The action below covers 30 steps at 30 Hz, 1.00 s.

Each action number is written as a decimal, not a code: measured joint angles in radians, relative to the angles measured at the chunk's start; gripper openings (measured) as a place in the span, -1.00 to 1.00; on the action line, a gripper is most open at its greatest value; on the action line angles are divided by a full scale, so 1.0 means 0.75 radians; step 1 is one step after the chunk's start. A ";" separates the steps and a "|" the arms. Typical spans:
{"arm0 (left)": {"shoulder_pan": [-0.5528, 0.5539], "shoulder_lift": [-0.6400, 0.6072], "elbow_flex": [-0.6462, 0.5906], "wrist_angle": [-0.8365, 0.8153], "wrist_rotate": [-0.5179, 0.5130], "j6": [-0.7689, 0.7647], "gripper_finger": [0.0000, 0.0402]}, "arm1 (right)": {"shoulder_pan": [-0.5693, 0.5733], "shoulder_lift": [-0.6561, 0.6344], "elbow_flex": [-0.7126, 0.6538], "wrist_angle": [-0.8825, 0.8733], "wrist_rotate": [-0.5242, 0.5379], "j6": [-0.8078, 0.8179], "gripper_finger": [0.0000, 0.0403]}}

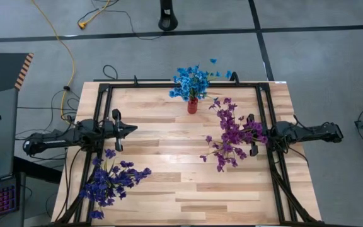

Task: Sort flowers into vase by color
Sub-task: Return to Home Position

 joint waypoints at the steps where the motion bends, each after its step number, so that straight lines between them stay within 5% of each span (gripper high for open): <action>1: 0.000 0.000 0.000 0.000 0.000 0.001 -1.00 | 0.000 0.000 0.000 0.000 0.000 0.000 -0.84; 30: 0.000 0.015 0.000 0.001 0.000 0.007 -1.00 | 0.000 -0.001 0.000 0.001 0.000 0.000 -0.84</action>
